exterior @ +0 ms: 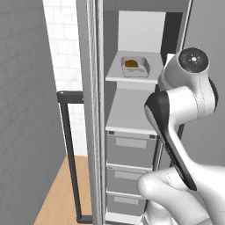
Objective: Take the meat container that has the steak and place it on the second highest rack of the freezer. Then take the vegetable container that has the carrot and avocado and place it on the highest rack of the freezer.
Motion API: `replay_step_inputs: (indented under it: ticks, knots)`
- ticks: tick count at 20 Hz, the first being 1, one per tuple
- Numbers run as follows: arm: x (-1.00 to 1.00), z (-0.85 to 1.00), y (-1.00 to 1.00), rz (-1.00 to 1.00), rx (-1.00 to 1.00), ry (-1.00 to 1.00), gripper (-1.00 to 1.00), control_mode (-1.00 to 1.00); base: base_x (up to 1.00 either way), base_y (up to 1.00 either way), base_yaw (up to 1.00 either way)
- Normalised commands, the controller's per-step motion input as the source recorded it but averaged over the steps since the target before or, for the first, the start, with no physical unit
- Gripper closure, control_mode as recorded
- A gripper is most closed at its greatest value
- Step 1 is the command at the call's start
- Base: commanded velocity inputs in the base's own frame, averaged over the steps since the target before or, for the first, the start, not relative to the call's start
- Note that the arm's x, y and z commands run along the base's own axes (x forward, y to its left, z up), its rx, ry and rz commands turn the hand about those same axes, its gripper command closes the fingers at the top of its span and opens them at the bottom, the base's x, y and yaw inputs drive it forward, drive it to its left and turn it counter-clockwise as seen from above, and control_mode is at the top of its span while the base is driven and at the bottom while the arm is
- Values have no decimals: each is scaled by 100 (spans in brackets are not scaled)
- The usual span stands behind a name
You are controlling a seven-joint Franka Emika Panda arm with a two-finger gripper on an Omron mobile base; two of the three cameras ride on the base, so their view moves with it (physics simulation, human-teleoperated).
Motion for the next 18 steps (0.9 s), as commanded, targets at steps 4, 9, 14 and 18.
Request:
replay_step_inputs:
  ticks: [4,9,14,18]
  knots:
    - [-11,12,1,3,-2,2,-100,-100,0,0,0]
    - [-3,-2,1,18,-1,0,-100,-100,0,0,0]
    - [-20,0,0,3,-3,-1,-100,100,-18,0,-1]
    - [0,0,0,0,0,0,-100,100,-99,-24,-5]
